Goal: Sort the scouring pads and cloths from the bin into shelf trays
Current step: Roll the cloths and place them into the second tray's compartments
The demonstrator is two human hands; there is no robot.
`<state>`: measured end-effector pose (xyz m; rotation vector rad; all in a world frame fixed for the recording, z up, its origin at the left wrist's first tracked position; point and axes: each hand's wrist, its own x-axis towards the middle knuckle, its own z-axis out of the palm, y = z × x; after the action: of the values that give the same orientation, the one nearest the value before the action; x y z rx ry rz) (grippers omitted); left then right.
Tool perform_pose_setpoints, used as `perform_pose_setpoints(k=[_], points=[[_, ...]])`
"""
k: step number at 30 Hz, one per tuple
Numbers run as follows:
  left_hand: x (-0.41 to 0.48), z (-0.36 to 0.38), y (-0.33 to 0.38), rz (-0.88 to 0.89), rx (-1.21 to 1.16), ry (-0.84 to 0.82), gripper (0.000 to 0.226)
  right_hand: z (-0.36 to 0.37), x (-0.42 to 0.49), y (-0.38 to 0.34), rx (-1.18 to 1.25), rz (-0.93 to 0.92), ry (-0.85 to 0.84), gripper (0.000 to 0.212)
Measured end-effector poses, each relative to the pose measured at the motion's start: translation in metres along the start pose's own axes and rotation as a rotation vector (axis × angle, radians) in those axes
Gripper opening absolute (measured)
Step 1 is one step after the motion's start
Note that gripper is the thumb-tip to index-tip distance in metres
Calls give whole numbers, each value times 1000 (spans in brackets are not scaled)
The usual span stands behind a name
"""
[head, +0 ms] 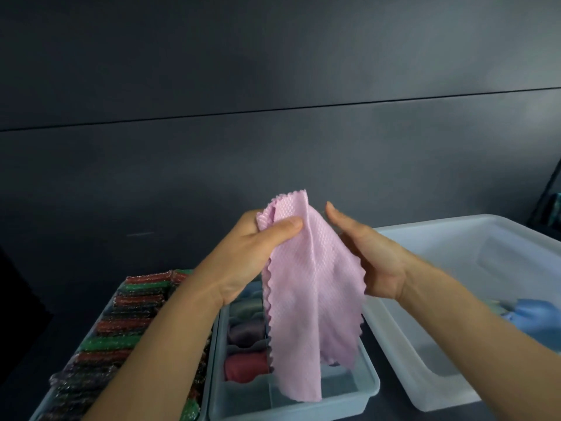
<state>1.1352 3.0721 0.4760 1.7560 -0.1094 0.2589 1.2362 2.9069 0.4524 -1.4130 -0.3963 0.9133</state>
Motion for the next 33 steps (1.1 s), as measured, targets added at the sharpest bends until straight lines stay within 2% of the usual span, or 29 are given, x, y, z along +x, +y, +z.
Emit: perform_pose_setpoints(k=[2, 5, 7, 9, 10, 12, 14, 18, 23, 27, 29, 33], points=[[-3, -1, -1, -5, -12, 31, 23, 5, -1, 2, 32, 14, 6, 74], [-5, -3, -5, -28, -31, 104, 22, 13, -1, 0, 155, -85, -15, 64], [-6, -3, -9, -36, -27, 176, 20, 17, 1, -2, 244, -242, 70, 43], [-5, -1, -14, -16, -2, 286, 16, 22, 1, -2, 253, -452, 223, 18], [-3, 1, -16, 4, 6, 353, 13, 26, 0, -1, 175, -576, 316, 12], [-1, 6, -19, 42, -6, 479, 10, 34, 0, 3, -123, -840, 500, 16], [2, 11, -20, 75, -34, 571, 9, 45, 1, 9, -378, -992, 548, 19], [3, 18, -20, 111, 25, 611, 16, 55, 5, 18, -519, -1016, 490, 15], [-2, 20, -15, 123, -67, 528, 4, 51, 6, 18, -568, -967, 474, 15], [-8, 23, -14, 114, -103, 470, 25, 50, 5, 17, -611, -943, 480, 13], [-11, 24, -13, 116, -91, 430, 31, 51, 2, 15, -583, -931, 460, 4], [-10, 22, -7, 106, -67, 378, 37, 58, -4, 8, -421, -874, 469, 33]])
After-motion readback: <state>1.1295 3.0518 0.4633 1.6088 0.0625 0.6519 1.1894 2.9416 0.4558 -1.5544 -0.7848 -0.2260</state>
